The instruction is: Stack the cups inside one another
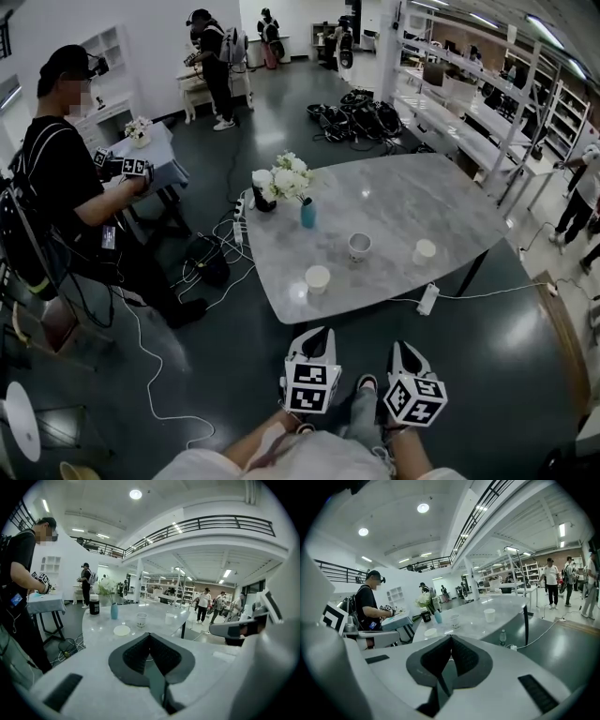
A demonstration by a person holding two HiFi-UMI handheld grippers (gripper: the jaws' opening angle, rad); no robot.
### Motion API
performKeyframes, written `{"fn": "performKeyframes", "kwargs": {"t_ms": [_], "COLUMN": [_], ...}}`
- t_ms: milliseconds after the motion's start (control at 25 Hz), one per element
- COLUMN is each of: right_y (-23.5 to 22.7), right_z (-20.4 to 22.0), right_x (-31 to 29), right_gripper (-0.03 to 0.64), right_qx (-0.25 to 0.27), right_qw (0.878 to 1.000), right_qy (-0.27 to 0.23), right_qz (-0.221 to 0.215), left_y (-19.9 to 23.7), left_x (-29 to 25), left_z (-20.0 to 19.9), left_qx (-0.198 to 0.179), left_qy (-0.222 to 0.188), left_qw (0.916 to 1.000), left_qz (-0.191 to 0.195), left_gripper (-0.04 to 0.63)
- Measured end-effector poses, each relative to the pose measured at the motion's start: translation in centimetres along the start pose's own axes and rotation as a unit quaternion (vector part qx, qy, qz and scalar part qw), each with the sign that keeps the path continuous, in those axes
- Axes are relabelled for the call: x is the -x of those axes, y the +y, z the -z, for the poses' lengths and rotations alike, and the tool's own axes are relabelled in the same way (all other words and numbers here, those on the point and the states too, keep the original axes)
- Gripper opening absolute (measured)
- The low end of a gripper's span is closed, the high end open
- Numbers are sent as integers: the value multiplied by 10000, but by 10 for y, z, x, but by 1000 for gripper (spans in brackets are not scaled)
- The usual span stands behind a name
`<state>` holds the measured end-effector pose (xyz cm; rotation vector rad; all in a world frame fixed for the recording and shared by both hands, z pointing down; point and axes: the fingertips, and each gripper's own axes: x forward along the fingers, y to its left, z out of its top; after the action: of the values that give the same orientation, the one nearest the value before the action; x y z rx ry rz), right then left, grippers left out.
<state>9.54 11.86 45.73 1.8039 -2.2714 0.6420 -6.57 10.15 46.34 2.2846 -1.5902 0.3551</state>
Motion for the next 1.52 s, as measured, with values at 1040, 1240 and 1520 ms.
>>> {"fn": "performKeyframes", "kwargs": {"t_ms": [1040,1240,1520], "right_y": [-98,-115,-115], "right_z": [-115,-127,-133], "right_x": [-164,-182,-213], "right_gripper": [8,8,8], "right_qx": [192,241,355], "right_qw": [9951,9935,9879], "right_qy": [235,292,410], "right_qz": [-943,-1075,-1454], "left_y": [-12,-16,-8], "left_x": [-171,-189,-201], "left_z": [-71,-80,-81], "left_qx": [393,452,674], "left_qy": [12,-6,51], "left_qw": [9949,9929,9867], "left_qz": [-928,-1103,-1476], "left_gripper": [-5,-5,-5]}}
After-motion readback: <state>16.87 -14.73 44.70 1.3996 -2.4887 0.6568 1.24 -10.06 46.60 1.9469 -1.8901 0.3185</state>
